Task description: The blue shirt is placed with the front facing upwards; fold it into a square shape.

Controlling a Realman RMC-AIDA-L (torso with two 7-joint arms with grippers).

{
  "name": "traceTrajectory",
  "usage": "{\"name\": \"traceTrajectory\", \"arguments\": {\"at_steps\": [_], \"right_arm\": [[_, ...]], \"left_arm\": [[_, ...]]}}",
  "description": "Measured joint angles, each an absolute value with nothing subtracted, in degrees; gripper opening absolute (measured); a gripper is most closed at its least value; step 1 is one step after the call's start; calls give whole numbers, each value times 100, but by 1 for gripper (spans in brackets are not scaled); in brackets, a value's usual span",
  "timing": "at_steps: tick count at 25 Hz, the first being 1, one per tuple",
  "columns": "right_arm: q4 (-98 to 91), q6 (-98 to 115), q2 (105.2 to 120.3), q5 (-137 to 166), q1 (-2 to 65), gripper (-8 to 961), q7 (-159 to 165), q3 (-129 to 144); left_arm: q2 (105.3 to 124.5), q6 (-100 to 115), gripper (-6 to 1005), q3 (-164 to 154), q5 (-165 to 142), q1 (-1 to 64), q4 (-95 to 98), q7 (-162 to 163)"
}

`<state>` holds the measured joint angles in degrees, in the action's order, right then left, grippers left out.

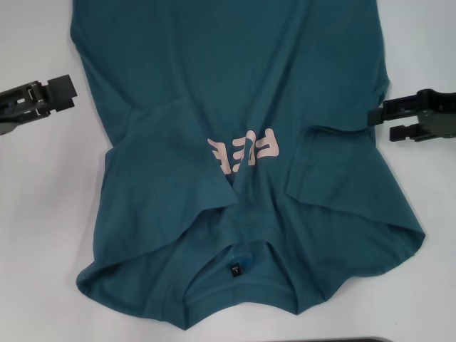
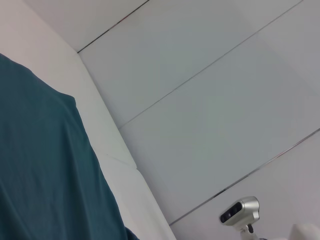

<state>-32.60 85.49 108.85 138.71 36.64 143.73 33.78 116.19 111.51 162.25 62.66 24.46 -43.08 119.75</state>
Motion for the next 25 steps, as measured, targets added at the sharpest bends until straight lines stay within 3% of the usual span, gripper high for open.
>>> {"name": "traceTrajectory", "arguments": {"at_steps": [12,17,25], "right_arm": [[-3045,7959,11136,13835,3910,774,14360,3376],[-2989,7865,11334,12729,3781,771,13479,3122],[-3046,8338,11147,11617,3528,765,12907,3322]], "left_arm": [[11630,11139,839,16215,6267,2426,-4292,11977],[11644,11131,839,16213,6267,2426,-4292,11967],[11645,11131,838,16216,6266,2417,-4278,11962]]}}
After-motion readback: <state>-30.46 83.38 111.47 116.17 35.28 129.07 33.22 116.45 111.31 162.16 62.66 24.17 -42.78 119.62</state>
